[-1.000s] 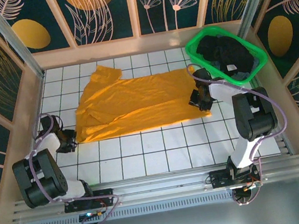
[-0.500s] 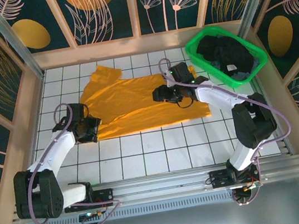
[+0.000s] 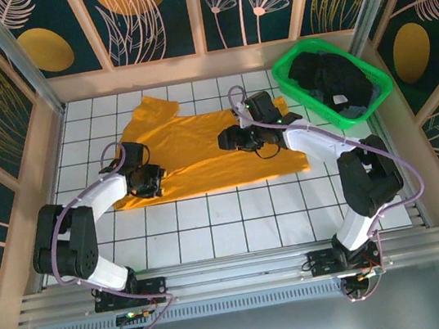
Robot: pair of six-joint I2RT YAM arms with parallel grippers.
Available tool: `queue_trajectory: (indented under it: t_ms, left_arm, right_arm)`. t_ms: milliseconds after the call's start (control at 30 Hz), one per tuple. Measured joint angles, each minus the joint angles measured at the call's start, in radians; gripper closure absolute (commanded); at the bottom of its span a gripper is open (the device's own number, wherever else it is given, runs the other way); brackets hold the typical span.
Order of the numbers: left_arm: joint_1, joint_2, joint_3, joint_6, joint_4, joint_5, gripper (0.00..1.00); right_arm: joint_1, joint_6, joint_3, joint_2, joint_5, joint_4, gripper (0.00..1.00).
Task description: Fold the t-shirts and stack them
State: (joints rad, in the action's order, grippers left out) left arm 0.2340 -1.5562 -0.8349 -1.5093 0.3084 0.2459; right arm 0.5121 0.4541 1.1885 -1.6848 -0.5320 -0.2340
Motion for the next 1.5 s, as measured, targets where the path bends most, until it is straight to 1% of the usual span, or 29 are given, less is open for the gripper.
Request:
queue_trajectory:
  t_ms: [100,167,267,333,467,633,733,900,1100,1267,1500]
  left_arm:
    - [0.000,-0.017,-0.011,0.004,-0.009,-0.013,0.69]
    - [0.000,-0.027,-0.011,0.008,-0.014,-0.019,0.77]
    - [0.000,-0.049,-0.017,0.018,-0.016,-0.026,0.94]
    - [0.000,-0.069,-0.033,0.025,-0.013,-0.033,1.00]
    - [0.002,-0.109,-0.116,0.067,0.019,-0.050,1.00]
    - [0.025,-0.249,-0.344,0.202,0.102,-0.078,1.00]
    - [0.055,-0.319,-0.426,0.281,0.149,-0.098,1.00]
    - [0.093,-0.393,-0.497,0.385,0.247,-0.136,1.00]
    - [0.105,-0.457,-0.607,0.482,0.325,-0.193,1.00]
    - [0.106,-0.463,-0.628,0.514,0.344,-0.230,1.00]
    - [0.107,-0.470,-0.636,0.520,0.346,-0.247,1.00]
  right_arm:
    - [0.000,0.000,-0.002,0.000,0.000,0.002,0.48]
    - [0.000,0.003,-0.004,0.000,0.000,0.003,0.48]
    - [0.000,0.004,-0.005,0.000,0.000,0.003,0.48]
    - [0.000,0.004,-0.005,0.000,0.000,0.003,0.49]
    - [-0.001,0.004,-0.005,0.000,0.004,0.003,0.49]
    - [-0.011,0.004,-0.005,0.000,0.007,0.003,0.50]
    - [-0.021,0.004,-0.005,-0.001,0.007,0.003,0.51]
    - [-0.031,0.004,-0.005,-0.001,0.007,0.002,0.51]
    - [-0.033,0.008,-0.005,-0.001,0.007,0.002,0.51]
    - [-0.033,0.008,-0.005,-0.001,0.007,0.002,0.51]
    - [-0.033,0.008,-0.005,-0.001,0.007,0.002,0.51]
